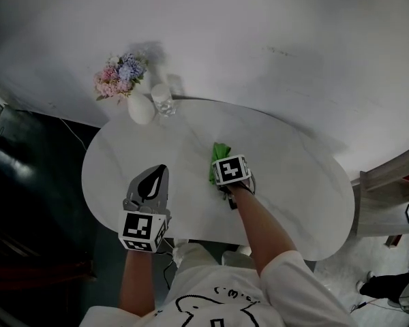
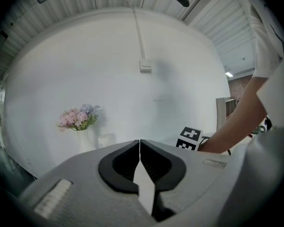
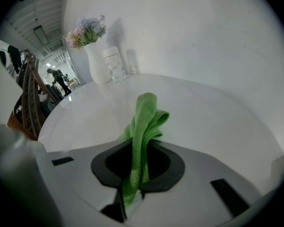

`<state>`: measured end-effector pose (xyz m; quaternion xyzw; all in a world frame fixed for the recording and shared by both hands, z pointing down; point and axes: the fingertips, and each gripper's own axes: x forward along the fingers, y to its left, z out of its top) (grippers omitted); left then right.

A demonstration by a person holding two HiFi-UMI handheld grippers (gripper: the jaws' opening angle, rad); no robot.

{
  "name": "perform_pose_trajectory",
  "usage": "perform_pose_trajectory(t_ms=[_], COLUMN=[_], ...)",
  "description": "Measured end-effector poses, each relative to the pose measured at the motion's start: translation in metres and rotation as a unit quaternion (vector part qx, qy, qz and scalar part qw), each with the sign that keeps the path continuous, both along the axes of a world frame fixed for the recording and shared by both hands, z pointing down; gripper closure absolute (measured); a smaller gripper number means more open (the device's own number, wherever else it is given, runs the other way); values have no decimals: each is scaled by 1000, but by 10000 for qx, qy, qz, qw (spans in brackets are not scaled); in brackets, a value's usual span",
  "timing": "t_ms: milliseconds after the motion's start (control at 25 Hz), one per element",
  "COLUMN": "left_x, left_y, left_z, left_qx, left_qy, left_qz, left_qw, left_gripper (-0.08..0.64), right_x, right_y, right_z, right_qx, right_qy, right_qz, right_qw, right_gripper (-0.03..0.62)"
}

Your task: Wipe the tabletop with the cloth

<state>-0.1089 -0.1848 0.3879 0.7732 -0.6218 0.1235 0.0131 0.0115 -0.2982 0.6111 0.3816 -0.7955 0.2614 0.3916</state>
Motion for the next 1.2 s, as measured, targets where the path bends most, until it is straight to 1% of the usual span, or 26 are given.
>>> perform_pose_trajectory(t_ms=[200, 400, 560, 1200], left_x=[20, 49, 65, 108], left_y=[-4, -8, -10, -12], left_z=[-1, -3, -4, -12], left_qx=[33, 84, 97, 191], left_qy=[-30, -78, -149, -279], left_qz=[143, 406, 548, 744], left_qw=[9999, 9991, 9983, 9967], left_gripper=[541, 541, 541, 541], right_x=[27, 55, 71, 132], right_y=[1, 4, 6, 6], right_z=[0, 1, 0, 1], right_qx=[31, 35, 68, 108], right_qy=[27, 41, 104, 112], right_qz=[99, 233, 246, 435], right_qw=[9999, 9997, 9996, 9989], right_gripper=[545, 545, 545, 545])
